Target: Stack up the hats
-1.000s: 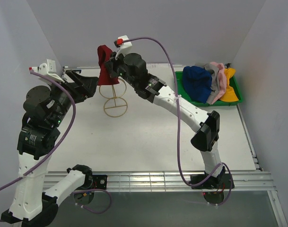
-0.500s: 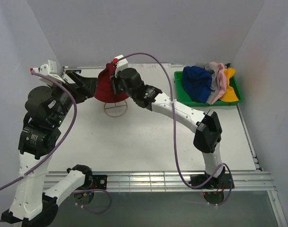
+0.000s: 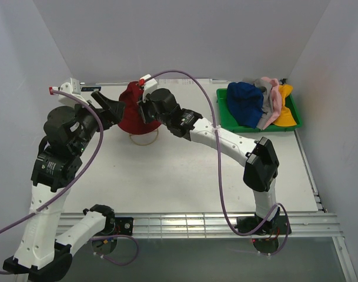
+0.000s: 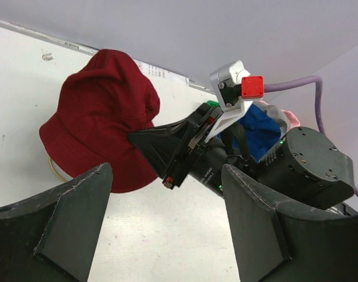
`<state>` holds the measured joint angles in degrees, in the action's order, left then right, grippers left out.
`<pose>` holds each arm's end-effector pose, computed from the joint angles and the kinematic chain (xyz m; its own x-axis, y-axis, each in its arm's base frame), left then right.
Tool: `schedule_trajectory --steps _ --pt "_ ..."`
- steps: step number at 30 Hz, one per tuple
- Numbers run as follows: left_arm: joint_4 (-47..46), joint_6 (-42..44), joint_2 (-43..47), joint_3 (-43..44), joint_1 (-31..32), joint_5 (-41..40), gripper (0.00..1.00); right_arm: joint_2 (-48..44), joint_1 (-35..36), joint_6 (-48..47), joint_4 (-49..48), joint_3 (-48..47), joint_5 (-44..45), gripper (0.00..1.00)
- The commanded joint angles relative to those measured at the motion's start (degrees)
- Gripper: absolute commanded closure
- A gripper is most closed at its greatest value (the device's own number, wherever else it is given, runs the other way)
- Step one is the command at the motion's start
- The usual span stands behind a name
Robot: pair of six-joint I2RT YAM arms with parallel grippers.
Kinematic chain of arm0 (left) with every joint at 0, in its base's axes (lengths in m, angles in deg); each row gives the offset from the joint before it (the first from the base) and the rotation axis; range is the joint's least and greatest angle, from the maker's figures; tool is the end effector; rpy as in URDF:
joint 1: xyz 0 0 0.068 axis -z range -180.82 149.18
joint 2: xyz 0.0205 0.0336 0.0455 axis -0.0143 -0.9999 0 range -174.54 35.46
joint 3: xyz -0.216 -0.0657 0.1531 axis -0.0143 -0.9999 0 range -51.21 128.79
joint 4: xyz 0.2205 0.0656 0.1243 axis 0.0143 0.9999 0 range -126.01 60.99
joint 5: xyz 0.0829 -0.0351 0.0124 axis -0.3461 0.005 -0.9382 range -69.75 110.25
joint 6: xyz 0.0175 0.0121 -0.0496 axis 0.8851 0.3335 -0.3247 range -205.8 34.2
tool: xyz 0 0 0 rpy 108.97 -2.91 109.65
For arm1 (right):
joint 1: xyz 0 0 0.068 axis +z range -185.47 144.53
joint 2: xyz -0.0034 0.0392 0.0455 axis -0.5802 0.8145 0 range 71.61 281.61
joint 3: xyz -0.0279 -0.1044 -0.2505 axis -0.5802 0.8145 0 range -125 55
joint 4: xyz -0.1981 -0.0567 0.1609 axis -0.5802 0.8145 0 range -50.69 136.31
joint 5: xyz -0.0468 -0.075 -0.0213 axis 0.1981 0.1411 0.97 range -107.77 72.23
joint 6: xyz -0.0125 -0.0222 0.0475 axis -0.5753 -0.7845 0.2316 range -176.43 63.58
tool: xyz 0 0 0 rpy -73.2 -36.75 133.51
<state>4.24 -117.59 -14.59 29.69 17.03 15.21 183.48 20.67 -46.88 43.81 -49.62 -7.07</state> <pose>0.1323 -0.0394 0.4751 -0.2494 -0.4710 -0.8461 0.1076 0.8549 -0.5076 0.2706 0.3912 0.3649 -0.2303 -0.0509 -0.9718 -0.6859 0.7169 0.1250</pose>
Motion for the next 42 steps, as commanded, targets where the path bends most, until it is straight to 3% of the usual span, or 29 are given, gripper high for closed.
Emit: schedule_trajectory --steps 1,11,20,21,25,31,36,42 --pt "-0.4 0.0 0.3 -1.8 0.0 -1.4 0.15 -2.7 0.9 -1.9 -1.4 0.6 -1.9 0.92" --pt "-1.8 0.3 -2.0 -3.8 0.0 -1.6 0.15 -3.9 1.3 -2.2 -1.3 4.5 -2.0 0.92" --pt "-1.0 3.0 -7.5 -1.4 0.0 -5.9 0.13 -5.2 1.3 -1.6 -1.9 6.5 -1.0 0.78" --pt "-0.6 3.1 -8.2 -0.9 0.0 -6.0 0.13 -5.3 1.3 -1.5 -2.3 6.7 -1.0 0.72" --pt "-0.9 3.1 -10.9 0.2 0.0 -6.4 0.13 -6.3 1.3 -0.4 -3.2 8.5 -0.9 0.64" --pt "-1.0 3.3 -14.0 1.1 0.0 -6.7 0.13 -8.1 1.2 0.8 -3.8 11.4 0.0 0.60" --pt "-1.1 4.6 -16.5 2.5 0.0 -7.2 0.13 -10.9 0.6 2.3 -3.8 14.8 0.6 0.50" --pt "-1.0 5.1 -21.8 4.8 -0.1 -7.4 0.13 -14.4 -2.2 7.1 -3.8 19.1 -0.5 0.48"
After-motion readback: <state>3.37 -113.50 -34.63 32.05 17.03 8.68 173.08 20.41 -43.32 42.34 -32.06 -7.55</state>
